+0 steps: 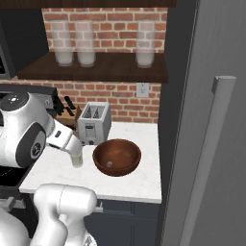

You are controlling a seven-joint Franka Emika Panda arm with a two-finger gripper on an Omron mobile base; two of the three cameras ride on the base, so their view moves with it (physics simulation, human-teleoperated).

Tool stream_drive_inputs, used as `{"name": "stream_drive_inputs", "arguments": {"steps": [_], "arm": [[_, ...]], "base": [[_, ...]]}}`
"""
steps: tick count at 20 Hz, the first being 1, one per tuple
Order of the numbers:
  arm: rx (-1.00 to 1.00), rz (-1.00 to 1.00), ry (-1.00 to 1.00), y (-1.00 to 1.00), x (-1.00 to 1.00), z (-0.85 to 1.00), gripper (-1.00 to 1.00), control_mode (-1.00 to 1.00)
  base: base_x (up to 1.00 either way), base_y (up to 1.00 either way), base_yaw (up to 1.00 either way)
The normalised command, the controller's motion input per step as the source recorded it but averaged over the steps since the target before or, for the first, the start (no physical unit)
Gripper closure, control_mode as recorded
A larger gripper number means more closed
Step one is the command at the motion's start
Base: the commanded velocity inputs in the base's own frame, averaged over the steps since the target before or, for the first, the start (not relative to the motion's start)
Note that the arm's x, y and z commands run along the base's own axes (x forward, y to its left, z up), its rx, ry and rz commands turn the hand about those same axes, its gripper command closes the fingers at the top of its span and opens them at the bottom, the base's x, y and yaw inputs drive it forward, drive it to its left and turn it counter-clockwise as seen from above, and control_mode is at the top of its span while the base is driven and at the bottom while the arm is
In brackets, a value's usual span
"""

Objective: Grab a lemon wedge from the fridge and one ice cube from the ice bowl, and put them in the glass of lemonade.

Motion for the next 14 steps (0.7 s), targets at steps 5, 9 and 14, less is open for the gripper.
{"name": "stream_drive_inputs", "arguments": {"steps": [5,9,14], "arm": [[-0.02,0.0,0.0,0.07,-0.47,-0.08,-1.0,-1.0],[-0.04,0.02,0.01,0.05,-0.73,-0.25,-1.0,-1.0],[0.0,0.0,0.0,0.0,0.0,0.0,-1.0,1.0]], "base": [[0.0,0.0,0.0],[0.0,0.0,0.0],[-0.91,0.0,0.05]]}}
